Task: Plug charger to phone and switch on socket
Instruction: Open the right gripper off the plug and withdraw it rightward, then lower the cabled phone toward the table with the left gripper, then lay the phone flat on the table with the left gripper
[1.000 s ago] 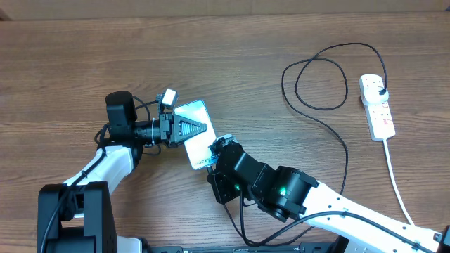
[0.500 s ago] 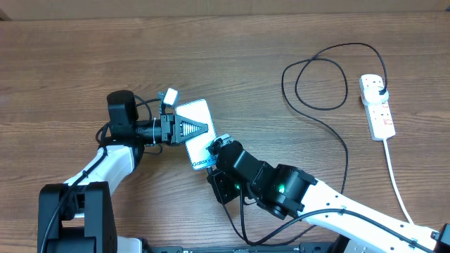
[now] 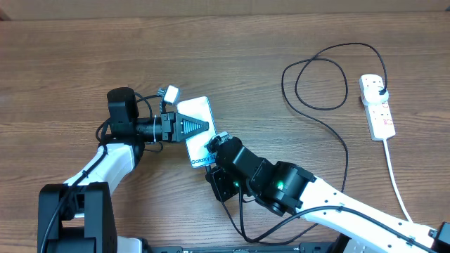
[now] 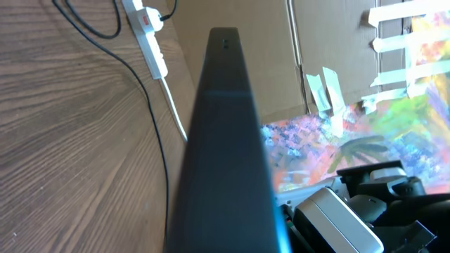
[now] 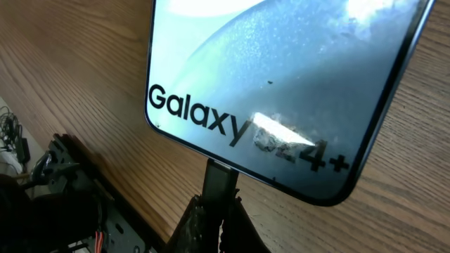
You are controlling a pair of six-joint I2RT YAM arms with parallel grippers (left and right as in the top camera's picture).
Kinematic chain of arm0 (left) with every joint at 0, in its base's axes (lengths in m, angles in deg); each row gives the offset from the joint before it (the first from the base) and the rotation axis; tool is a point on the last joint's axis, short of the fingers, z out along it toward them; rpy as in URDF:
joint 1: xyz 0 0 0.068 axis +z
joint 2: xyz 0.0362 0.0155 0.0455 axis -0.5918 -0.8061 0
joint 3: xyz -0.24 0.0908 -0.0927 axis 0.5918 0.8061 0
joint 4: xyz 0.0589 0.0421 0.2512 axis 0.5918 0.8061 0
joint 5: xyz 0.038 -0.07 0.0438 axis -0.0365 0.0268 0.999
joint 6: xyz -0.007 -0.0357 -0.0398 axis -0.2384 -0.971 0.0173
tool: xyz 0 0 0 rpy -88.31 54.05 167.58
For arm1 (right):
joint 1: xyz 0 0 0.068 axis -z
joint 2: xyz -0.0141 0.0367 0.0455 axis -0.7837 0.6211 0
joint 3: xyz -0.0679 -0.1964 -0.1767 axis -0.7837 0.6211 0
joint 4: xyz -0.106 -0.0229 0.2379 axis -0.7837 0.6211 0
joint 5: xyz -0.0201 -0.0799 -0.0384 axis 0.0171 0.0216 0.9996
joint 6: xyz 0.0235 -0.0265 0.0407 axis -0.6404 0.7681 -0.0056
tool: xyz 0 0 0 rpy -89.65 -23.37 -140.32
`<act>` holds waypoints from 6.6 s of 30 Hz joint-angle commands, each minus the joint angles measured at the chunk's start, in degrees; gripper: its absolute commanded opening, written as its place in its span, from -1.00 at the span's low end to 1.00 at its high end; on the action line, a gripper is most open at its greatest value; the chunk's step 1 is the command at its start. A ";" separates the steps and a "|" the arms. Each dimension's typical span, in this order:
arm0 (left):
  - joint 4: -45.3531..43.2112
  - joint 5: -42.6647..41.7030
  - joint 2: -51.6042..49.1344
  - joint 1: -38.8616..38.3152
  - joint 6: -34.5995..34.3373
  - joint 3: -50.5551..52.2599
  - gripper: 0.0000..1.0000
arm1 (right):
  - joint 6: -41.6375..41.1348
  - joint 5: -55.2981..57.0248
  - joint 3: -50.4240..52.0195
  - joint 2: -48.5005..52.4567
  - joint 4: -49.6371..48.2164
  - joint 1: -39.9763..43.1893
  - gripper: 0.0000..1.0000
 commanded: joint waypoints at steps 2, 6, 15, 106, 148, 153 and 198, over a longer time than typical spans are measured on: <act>0.61 -3.02 0.22 -3.65 7.30 1.27 -0.92 | 1.11 3.15 -6.69 -1.16 -6.45 1.29 -0.92; 0.61 -3.02 0.22 -3.65 7.63 1.27 -0.92 | -0.44 3.10 -6.69 -1.16 -7.13 1.27 -0.92; 0.57 -2.58 0.22 -3.45 7.63 1.27 -0.92 | -0.42 3.13 -6.69 -1.18 -5.46 1.27 -0.73; 68.70 42.60 -31.06 -14.03 36.98 -46.42 -0.92 | -9.88 31.26 -6.56 -31.87 24.02 1.27 1.00; 58.29 43.30 -31.06 -14.29 36.98 -32.11 -0.60 | -9.88 7.58 -6.56 -6.73 21.20 1.27 1.00; 58.29 43.34 -31.06 -14.29 36.98 -32.11 -0.34 | -9.88 7.56 -6.56 -6.73 21.00 1.27 1.00; 61.48 60.63 -31.06 -14.38 29.16 -32.09 1.00 | -9.88 8.26 -6.56 -6.73 16.22 1.27 1.00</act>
